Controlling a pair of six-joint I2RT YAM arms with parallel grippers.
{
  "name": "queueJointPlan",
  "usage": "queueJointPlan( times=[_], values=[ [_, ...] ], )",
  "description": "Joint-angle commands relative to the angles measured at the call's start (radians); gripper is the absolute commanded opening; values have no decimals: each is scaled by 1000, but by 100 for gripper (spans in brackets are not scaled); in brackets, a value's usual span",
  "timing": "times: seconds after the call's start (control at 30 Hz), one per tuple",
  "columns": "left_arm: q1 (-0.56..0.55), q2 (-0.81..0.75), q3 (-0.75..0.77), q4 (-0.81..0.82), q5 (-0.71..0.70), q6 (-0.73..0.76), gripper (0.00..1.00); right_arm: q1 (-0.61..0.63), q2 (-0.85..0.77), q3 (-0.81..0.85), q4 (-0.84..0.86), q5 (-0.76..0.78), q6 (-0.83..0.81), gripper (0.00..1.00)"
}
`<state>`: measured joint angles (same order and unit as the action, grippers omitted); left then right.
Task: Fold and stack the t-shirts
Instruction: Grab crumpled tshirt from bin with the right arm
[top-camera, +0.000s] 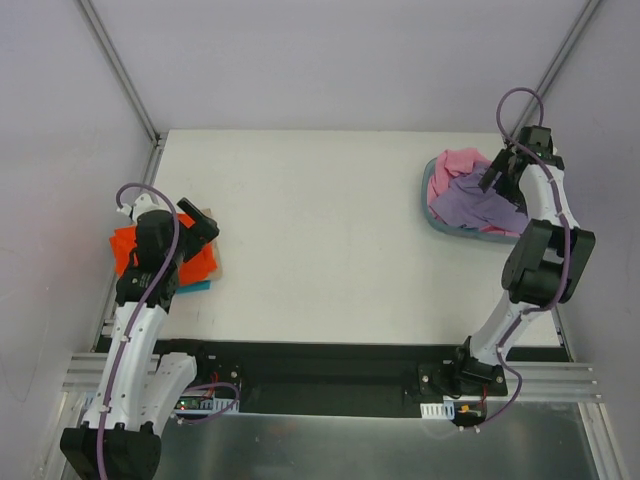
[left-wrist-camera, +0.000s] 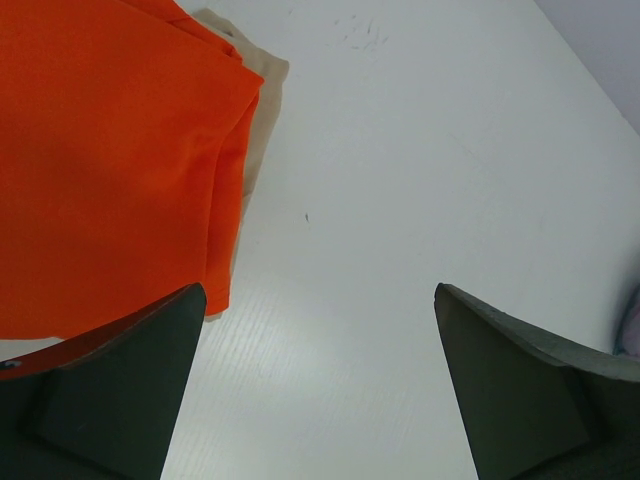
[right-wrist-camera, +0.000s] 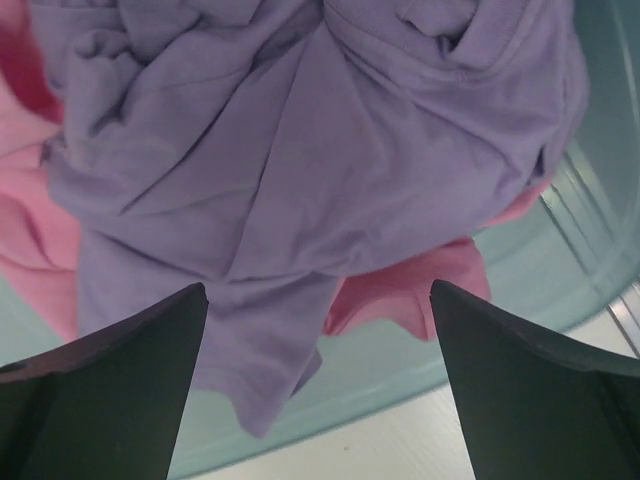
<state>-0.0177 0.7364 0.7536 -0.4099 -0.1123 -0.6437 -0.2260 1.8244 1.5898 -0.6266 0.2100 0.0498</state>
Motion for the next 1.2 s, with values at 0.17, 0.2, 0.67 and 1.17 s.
queueJointPlan(
  times=[0.17, 0.2, 0.67, 1.17],
  values=[
    [5, 83, 9, -12, 31, 21, 99, -53, 173, 113, -1, -182, 13, 89],
    [5, 86, 9, -12, 30, 18, 99, -55, 193, 108, 10, -185, 21, 88],
    [5, 44, 1, -12, 22, 4, 99, -67, 150, 59, 87, -224, 50, 8],
    [5, 12, -10, -13, 89, -22, 99, -65, -169, 58, -5, -98, -18, 2]
  ],
)
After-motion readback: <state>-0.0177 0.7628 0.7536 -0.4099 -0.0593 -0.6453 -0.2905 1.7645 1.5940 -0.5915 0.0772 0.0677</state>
